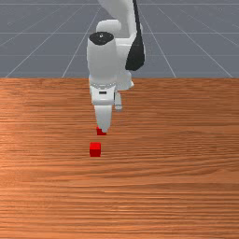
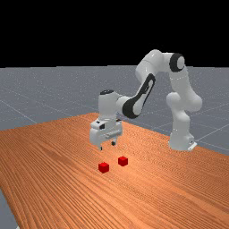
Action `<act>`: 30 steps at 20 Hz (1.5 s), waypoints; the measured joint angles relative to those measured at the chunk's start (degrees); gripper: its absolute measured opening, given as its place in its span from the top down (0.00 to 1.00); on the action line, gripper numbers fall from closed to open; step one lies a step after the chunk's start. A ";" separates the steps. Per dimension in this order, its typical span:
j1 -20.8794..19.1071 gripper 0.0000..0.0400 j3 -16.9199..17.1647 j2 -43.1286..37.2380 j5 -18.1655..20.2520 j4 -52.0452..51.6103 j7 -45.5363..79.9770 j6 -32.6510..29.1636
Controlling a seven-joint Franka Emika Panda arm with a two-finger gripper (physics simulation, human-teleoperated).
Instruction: Stack all the cube
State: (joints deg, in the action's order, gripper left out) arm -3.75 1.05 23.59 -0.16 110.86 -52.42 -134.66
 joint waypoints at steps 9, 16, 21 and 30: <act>-0.57 0.00 0.73 7.32 -0.03 -3.90 1.03 0.59; -0.63 0.00 0.66 10.99 0.10 -3.57 1.00 -3.61; -1.79 0.00 0.45 10.89 -0.04 -3.02 -1.68 -5.03; -2.58 0.00 1.00 14.73 0.08 -5.96 -1.62 -3.97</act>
State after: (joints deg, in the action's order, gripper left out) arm -6.33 2.05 38.32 -0.08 104.91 -54.04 -138.63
